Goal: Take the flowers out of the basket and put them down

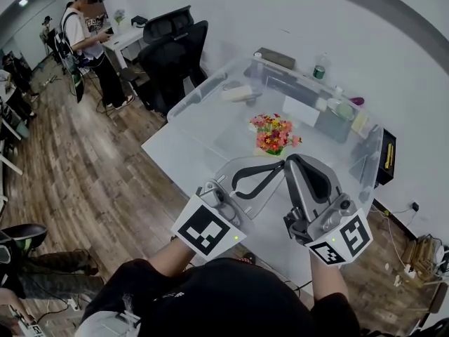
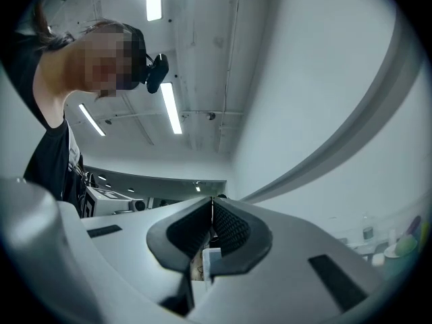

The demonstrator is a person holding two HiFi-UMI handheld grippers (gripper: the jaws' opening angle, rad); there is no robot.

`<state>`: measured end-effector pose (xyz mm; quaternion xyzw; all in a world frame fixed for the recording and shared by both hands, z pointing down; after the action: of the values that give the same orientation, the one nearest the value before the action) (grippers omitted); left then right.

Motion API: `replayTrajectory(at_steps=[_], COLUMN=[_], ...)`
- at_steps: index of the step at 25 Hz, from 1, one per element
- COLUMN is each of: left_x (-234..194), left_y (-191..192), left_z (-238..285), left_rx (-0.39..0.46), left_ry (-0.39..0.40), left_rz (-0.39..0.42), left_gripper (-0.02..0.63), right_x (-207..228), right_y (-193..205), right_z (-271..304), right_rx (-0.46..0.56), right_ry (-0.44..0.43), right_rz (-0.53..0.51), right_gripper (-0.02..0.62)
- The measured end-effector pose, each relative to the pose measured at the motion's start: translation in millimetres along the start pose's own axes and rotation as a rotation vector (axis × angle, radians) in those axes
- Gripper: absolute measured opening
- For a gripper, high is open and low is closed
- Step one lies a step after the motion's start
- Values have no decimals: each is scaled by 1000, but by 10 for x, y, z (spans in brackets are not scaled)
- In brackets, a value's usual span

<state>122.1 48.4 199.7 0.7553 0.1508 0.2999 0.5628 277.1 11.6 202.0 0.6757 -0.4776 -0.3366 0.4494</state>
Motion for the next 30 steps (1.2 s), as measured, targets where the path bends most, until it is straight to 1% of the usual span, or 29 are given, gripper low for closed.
replayTrajectory(at_steps=[3, 5, 15, 25, 30], left_x=[-14, -24, 4, 92, 112], left_y=[9, -1, 1, 14, 34], left_z=[41, 67, 260, 419, 471], left_rx=[4, 1, -6, -12, -4], left_ry=[-6, -6, -7, -27, -9], left_rz=[-38, -48, -41, -21, -19], left_gripper=[-9, -10, -9, -10, -10], right_x=[31, 59, 238, 364, 404], right_y=[-12, -34, -99, -135, -141], right_z=[-1, 3, -51, -149, -179], right_rx=[-2, -4, -6, -7, -9], right_ry=[-6, -9, -17, -52, -52], right_rz=[-10, -19, -36, -39, -32], right_gripper=[12, 12, 12, 12, 12])
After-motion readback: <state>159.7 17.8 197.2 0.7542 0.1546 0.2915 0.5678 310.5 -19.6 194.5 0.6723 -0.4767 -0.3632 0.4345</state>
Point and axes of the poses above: the fingertips, and each gripper's own axes: z forward along the fingers, x to its right, y out of its underside, the point moved 10 cm from there along -z, backward along the fingers, and after that the axes turned 5 degrees about -y, right-handed, at the moved point
